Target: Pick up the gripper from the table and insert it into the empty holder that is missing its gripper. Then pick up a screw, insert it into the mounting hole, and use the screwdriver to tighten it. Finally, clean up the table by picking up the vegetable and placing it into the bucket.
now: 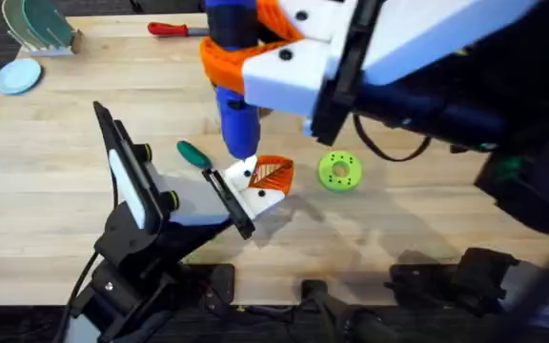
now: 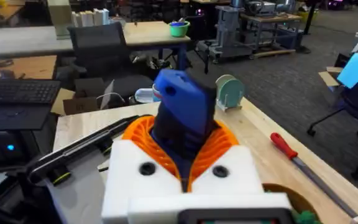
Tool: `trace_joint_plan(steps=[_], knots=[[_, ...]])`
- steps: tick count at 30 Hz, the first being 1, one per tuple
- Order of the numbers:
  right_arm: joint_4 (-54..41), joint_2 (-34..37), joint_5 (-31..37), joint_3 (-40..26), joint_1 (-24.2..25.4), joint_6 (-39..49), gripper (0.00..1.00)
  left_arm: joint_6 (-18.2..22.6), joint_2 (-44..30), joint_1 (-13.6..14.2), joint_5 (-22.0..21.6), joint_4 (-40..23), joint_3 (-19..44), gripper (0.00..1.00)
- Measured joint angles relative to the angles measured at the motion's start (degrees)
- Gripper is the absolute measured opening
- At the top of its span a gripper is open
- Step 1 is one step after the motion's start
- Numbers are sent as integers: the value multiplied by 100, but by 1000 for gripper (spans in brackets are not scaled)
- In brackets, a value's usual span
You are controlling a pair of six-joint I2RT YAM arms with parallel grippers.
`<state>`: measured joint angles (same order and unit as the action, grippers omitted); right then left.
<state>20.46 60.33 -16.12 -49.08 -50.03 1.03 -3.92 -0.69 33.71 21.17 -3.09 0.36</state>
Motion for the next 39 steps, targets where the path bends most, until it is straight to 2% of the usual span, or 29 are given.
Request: trace_joint_plan(steps=[39], knots=[[-209, 129, 20, 49, -69, -107, 23, -64, 0, 1, 0, -11, 0, 10]])
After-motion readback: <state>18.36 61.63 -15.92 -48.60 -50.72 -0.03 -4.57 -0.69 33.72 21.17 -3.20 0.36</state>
